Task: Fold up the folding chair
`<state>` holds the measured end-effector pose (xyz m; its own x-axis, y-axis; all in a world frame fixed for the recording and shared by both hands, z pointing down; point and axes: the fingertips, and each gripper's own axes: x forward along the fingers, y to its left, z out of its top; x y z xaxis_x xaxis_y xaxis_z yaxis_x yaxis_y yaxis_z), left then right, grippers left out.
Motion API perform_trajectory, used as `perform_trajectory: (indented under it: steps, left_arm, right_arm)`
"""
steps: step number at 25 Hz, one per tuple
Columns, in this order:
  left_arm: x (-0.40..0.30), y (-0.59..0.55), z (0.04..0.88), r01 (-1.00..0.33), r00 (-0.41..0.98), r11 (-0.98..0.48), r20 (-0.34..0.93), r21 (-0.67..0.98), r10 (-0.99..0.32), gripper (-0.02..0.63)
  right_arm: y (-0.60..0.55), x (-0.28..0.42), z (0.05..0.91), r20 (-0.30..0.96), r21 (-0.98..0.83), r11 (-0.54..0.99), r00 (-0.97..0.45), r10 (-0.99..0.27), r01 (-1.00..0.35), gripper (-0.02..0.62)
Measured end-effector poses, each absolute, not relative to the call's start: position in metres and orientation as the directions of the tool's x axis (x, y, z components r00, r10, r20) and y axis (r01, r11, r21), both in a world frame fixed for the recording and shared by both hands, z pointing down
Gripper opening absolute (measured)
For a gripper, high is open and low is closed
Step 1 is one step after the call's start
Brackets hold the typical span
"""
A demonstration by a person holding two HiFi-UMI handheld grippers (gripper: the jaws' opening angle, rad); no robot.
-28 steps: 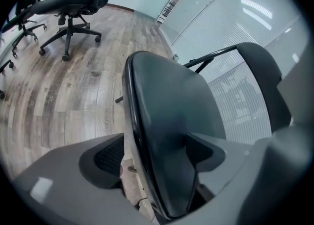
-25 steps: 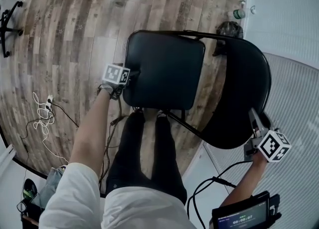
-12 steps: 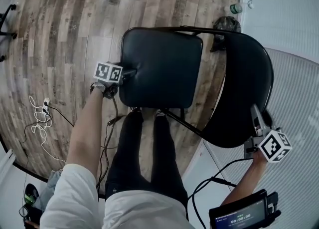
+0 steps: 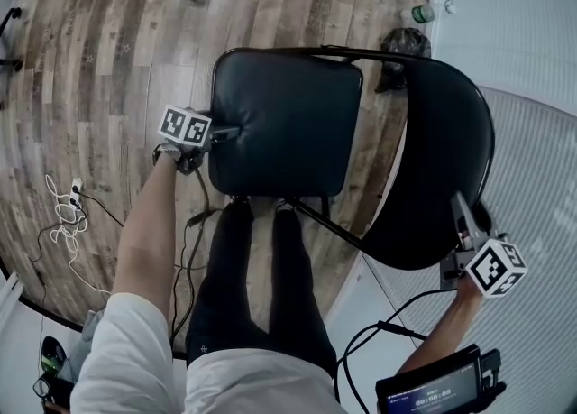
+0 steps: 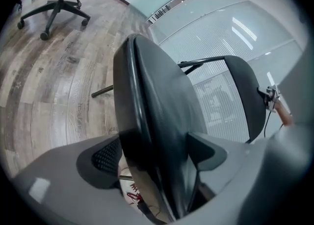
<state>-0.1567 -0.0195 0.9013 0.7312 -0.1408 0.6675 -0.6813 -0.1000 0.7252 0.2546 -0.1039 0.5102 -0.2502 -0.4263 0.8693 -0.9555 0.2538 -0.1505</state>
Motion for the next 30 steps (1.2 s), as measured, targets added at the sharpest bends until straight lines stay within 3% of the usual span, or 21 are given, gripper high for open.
perform_trajectory:
  steps: [17, 30]
  left_arm:
    - [-0.155, -0.018, 0.897, -0.670, 0.737, -0.060, 0.655, 0.740, -0.164, 0.396]
    - [-0.156, -0.013, 0.888, -0.688, 0.712, -0.015, 0.671, 0.725, -0.209, 0.396]
  right_arm:
    - [-0.109, 0.258, 0.517, 0.895, -0.110, 0.282, -0.218, -0.389, -0.953, 0.184]
    - [-0.103, 0.243, 0.510, 0.866, -0.203, 0.301, -0.315, -0.388, -0.932, 0.164]
